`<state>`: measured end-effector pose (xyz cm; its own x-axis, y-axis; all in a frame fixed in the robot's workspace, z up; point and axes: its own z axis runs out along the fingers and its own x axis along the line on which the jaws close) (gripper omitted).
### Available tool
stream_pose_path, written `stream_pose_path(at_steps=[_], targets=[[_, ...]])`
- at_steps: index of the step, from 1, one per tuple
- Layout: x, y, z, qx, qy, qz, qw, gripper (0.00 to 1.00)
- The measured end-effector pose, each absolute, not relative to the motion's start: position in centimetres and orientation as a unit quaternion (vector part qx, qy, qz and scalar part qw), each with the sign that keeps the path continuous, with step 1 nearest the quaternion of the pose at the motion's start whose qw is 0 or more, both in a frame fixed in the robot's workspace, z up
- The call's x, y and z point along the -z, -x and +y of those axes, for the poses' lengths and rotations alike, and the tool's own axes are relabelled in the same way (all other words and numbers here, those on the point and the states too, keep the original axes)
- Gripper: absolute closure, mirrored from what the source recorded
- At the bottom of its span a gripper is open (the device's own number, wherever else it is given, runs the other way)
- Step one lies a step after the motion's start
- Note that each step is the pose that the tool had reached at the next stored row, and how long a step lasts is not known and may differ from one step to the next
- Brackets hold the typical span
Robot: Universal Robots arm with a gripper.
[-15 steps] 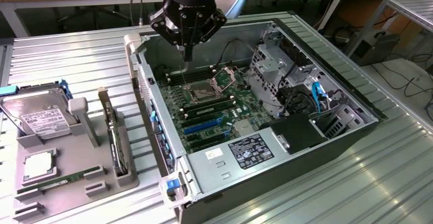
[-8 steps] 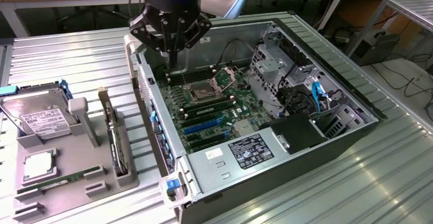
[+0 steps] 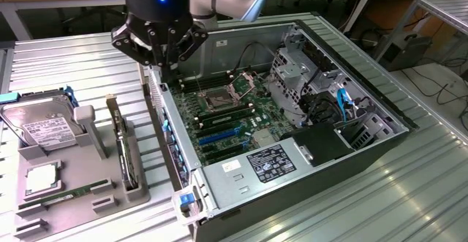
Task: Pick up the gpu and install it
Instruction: 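Reach for the gpu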
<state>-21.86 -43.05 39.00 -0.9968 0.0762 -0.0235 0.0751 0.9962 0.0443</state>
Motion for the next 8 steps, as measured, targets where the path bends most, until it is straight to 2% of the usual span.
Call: stream_pose_path(at_steps=[8], targets=[[-38.1,25.3,-43.9,-0.022,-0.038,0.999,0.013,0.89]])
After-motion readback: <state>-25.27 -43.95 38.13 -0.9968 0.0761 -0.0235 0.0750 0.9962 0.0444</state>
